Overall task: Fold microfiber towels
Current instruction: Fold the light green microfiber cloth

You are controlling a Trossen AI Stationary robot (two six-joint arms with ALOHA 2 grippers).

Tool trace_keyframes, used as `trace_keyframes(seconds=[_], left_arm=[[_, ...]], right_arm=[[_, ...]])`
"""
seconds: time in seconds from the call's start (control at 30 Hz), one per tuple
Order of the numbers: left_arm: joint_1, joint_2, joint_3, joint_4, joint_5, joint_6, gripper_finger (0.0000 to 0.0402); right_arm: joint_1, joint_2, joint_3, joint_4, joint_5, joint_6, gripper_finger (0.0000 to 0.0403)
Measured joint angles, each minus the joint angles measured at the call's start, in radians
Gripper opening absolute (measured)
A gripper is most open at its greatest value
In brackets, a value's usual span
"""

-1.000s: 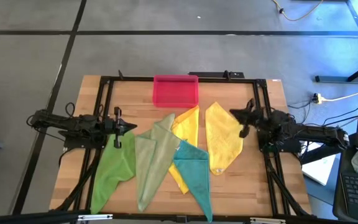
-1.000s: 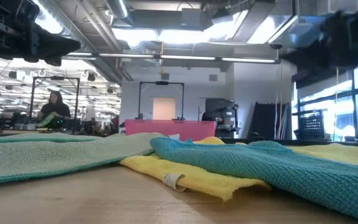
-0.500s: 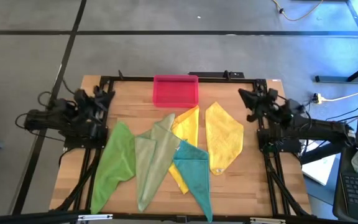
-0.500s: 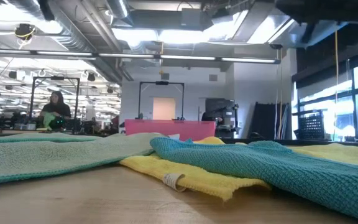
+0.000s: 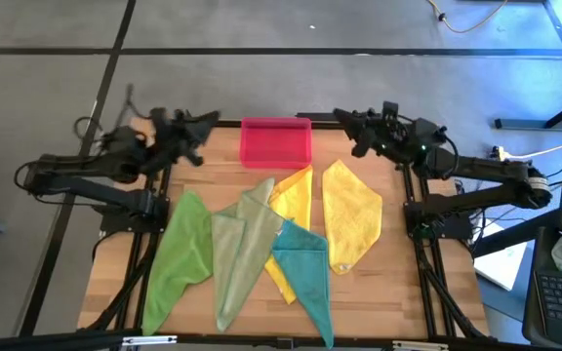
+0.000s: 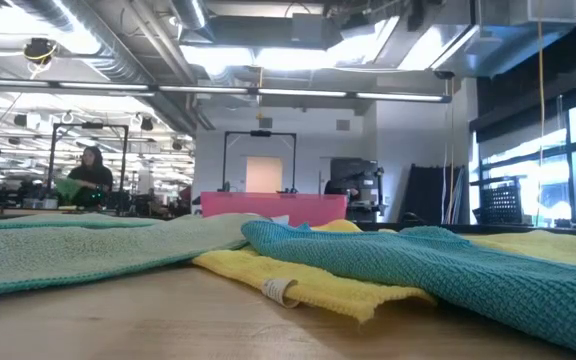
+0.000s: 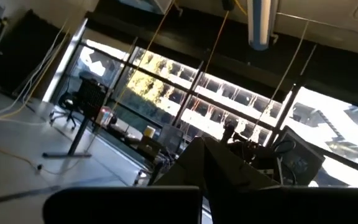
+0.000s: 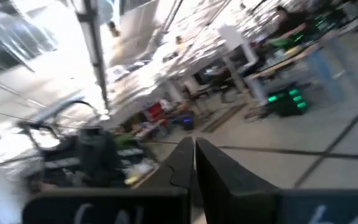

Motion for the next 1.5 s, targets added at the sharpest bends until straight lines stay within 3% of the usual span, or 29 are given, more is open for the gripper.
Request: trace_keyframes(seconds=[0.13,0.4,0.67,0.83,0.93,1.17,1.33,1.5], left_arm=[[0.000,0.113,0.090,0.002,0.001,-0.101,0.0000],[0.000,0.233,0.156,0.003,0.001,-0.149,0.0000],[-0.001,0.289,0.156,0.027,0.106,-0.150,0.0000],[0.000,0.288,0.156,0.015,0.107,-0.103,0.0003],[0.000,0.289,0.156,0.004,0.154,-0.073,0.0019],[0.000,0.289,0.227,-0.249,0.258,-0.091,0.0086],[0.024,0.288,0.295,-0.449,0.337,-0.106,0.0114],[0.051,0.296,0.372,-0.704,0.387,-0.141,0.0115]], right_arm=[[0.000,0.052,0.081,-0.005,-0.156,-0.030,0.0021],[-0.002,0.106,0.116,-0.091,-0.340,-0.075,0.0021],[-0.049,0.117,0.183,-0.525,-0.471,-0.151,0.0027],[-0.053,0.173,0.306,-0.829,-0.446,-0.321,0.0063],[-0.063,0.213,0.360,-0.984,-0.409,-0.323,0.0099],[-0.088,0.285,0.378,-1.101,-0.445,-0.223,0.0174],[-0.092,0.339,0.378,-1.135,-0.447,-0.159,0.0181],[-0.119,0.394,0.378,-1.183,-0.496,-0.127,0.0181]])
